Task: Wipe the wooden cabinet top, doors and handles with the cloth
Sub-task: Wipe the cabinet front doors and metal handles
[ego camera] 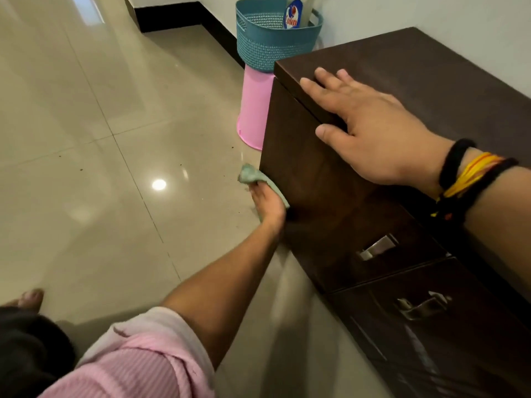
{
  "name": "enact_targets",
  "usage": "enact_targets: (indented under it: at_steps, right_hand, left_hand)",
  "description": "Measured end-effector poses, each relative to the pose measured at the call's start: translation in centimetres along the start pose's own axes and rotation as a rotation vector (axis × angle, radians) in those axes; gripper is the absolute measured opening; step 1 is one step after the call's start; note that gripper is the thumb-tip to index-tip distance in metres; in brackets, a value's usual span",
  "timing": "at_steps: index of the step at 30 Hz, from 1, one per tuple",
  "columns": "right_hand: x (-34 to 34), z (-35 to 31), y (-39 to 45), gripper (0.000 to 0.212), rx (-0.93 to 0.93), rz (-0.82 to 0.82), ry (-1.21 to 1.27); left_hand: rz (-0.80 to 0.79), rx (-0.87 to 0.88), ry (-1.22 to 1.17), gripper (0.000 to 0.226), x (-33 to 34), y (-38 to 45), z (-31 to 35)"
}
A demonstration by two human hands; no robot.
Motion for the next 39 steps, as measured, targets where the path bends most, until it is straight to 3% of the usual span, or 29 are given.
enact_targets:
  at_steps: [3, 6, 8, 10, 13, 14, 16, 19, 21, 23, 25, 27, 31, 34, 39]
  right_hand:
    - [0.1, 0.0, 0.0, 0.062, 0.004, -0.002, -0.004]
    - [0.1, 0.0, 0.2, 0.062, 0.007, -0.003, 0.011]
    - [0.1, 0.0, 0.1, 0.062, 0.007, -0.012, 0.011]
    - [0.0, 0.0, 0.1, 0.062, 0.006, -0.015, 0.005]
    - [-0.2, -0.2, 0.2, 0.061, 0.01, -0.032, 0.011]
    - [-0.1, -0.2, 0.2, 0.06, 0.01, -0.03, 0.023]
    - [0.0, -0.2, -0.1, 0.058, 0.002, -0.01, 0.062]
    - [-0.3, 0.2, -1.9, 0.054, 0.003, 0.03, 0.151]
    - [-0.4, 0.6, -4.1, 0.053, 0.007, 0.038, 0.189]
    - [-0.4, 1.0, -6.9, 0.052, 0.008, 0.041, 0.193]
    - [-0.6, 1.5, -9.7, 0.052, 0.025, 0.058, 0.139]
    - [-1.0, 1.9, -12.2, 0.053, 0.075, 0.061, 0.08]
    - [-1.2, 2.3, -18.0, 0.058, 0.131, 0.011, 0.023]
    - [-1.6, 2.8, -22.3, 0.06, 0.179, -0.01, 0.032]
    - [-1.1, 2.9, -25.1, 0.064, 0.202, -0.002, 0.019]
  left_hand:
    - [0.071, 0.113, -0.033, 0.078, 0.3, 3.8, 2.1]
    - [0.07, 0.252, 0.001, 0.066, 0.1, -4.9, 7.5]
    - [-0.001, 0.273, 0.068, 0.06, 1.4, -11.0, 4.7]
    - [-0.074, 0.199, 0.149, 0.057, 2.3, -16.6, -1.2]
    - [-0.142, -0.072, 0.128, 0.052, 2.3, -20.8, -7.9]
    - [-0.162, -0.059, 0.138, 0.054, 1.8, -21.6, -8.9]
    - [-0.201, -0.063, 0.137, 0.082, 1.1, -22.3, -9.5]
    - [-0.145, -0.247, -0.005, 0.084, 2.4, -17.5, -11.1]
    - [-0.004, -0.358, -0.095, 0.111, 3.2, -10.6, -13.2]
    - [0.007, -0.241, -0.017, 0.107, 2.4, -7.4, -10.6]
    - [0.001, -0.032, 0.009, 0.073, 1.6, -11.5, -4.3]
    - [-0.033, -0.004, 0.064, 0.057, 2.0, -17.2, -3.1]
    - [-0.199, 0.069, 0.282, 0.064, 2.4, -26.1, -8.2]
    - [-0.279, 0.118, 0.346, 0.062, 2.1, -27.5, -8.2]
    - [-0.104, 0.218, 0.258, 0.057, 1.7, -21.9, -3.0]
Point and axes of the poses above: each hand's wrist, its own y-axis towards the middle knuckle, its own x-axis out of the palm, z = x × y, the point moved 1 cm from there along y, towards the middle knuckle, and after that the axes turned 6 degrees about y, right-handed, at the moved point
